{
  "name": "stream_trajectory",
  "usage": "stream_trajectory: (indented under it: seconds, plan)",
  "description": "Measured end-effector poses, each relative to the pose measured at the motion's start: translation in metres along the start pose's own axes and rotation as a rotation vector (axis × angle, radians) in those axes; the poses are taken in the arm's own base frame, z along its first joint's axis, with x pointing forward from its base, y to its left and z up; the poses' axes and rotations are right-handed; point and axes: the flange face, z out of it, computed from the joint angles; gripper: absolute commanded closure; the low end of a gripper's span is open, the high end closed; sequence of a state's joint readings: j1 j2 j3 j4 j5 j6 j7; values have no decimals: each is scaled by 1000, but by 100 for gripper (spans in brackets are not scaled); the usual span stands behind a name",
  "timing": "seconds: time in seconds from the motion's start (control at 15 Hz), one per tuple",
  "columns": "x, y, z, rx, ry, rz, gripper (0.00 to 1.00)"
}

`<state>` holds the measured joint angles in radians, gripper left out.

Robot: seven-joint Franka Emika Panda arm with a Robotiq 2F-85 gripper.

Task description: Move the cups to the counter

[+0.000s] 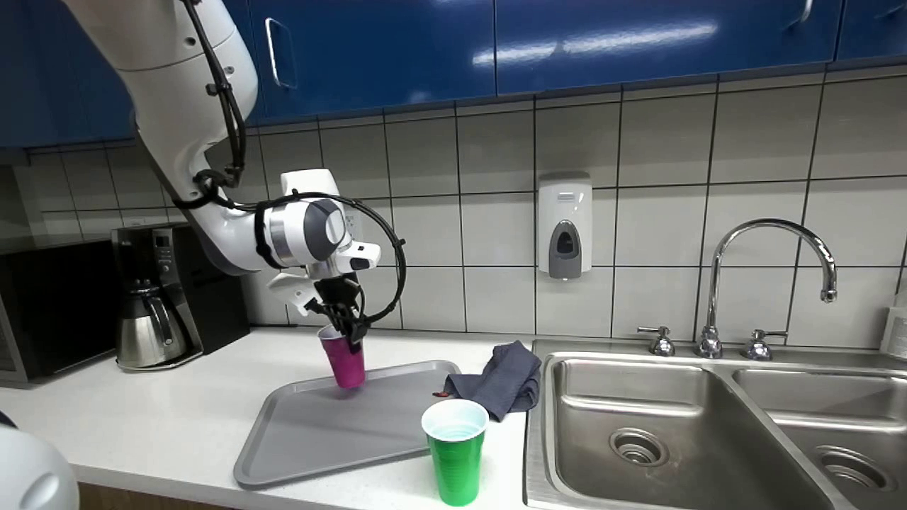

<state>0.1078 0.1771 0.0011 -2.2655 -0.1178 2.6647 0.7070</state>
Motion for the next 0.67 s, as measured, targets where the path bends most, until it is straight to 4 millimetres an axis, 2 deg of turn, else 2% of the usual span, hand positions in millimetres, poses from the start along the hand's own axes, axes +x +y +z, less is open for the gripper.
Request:
stream_trajectory:
  seconds: [0.67]
  plan:
    - [-25,-34,-16,42,0,-60,99]
